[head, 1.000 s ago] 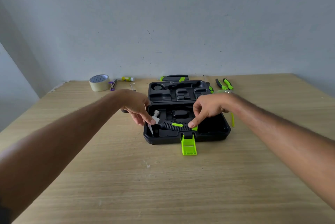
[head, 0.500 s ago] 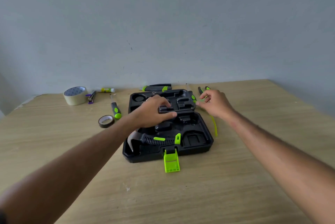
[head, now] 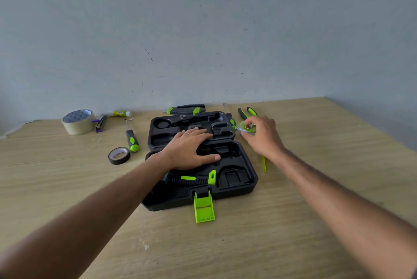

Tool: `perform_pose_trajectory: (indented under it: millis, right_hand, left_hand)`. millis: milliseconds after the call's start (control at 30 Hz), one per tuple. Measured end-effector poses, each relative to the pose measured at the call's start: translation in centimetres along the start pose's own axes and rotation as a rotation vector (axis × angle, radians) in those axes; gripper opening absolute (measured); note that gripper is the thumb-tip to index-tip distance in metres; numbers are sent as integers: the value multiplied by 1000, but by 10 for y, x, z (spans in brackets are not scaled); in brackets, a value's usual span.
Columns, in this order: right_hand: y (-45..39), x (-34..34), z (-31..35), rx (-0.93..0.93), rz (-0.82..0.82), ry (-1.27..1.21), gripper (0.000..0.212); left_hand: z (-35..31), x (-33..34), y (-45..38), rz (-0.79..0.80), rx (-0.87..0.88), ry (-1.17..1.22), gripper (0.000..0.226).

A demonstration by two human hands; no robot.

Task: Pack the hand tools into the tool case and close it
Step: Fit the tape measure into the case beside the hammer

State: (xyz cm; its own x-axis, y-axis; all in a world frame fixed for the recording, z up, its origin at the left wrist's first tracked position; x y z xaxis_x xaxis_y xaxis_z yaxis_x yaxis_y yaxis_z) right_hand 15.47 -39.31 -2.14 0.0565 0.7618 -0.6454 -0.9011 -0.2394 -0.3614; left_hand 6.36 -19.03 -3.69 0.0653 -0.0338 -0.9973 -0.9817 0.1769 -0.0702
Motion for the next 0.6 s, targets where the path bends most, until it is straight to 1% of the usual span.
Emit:
perform_pose_trajectory:
  millis: [67,133,167,200,267,333,400,500,567,600]
  right_hand:
    - [3,-5,6,-24,-17,-101,32]
    - [6,-11,13,-68,-34,-173,38]
    - [7,-15,14,-87,-39,-214,40]
    - [8,-18,16,-106,-39,-254,42]
    - [10,-21,23,-121,1,-323,46]
    - [14,-20,34,-118,72,-401,54]
    - [19,-15,48,-135,134,-471,60]
    - [24,-8,66,-216,171,-486,65]
    - [24,-3,70,-218,198,-471,71]
    - [23,0,69,-191,223,-467,76]
  left_hand:
    - [-2,-12,1,-85,0,123,80]
    - [-1,-30,3,-248,-6,282,57]
    - [-1,-38,4,-306,-23,350,47]
    - [0,-43,4,-328,-48,421,40]
    - [-3,-48,0,-288,-95,589,37]
    - [-12,-48,-6,-190,-122,811,40]
    - [-18,-45,-11,-84,-156,984,42]
    - [-22,-41,-16,2,-169,1078,29]
    - [-18,-39,-15,1,-194,1126,26]
    - [-13,-38,-14,-8,-212,1138,26]
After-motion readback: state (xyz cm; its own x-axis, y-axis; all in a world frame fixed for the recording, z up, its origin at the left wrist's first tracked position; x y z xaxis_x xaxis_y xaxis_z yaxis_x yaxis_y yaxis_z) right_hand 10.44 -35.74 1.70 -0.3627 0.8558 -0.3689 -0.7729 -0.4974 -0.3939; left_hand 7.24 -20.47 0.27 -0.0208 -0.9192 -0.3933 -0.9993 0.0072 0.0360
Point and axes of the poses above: each hand's wrist, its own y-axis away from the middle knuckle, its own x-axis out of the palm, z = x × y, the point moved 9 cm from there along -y, towards the middle knuckle, and after that the axes turned 11 degrees about -y, right-handed, at the moved point
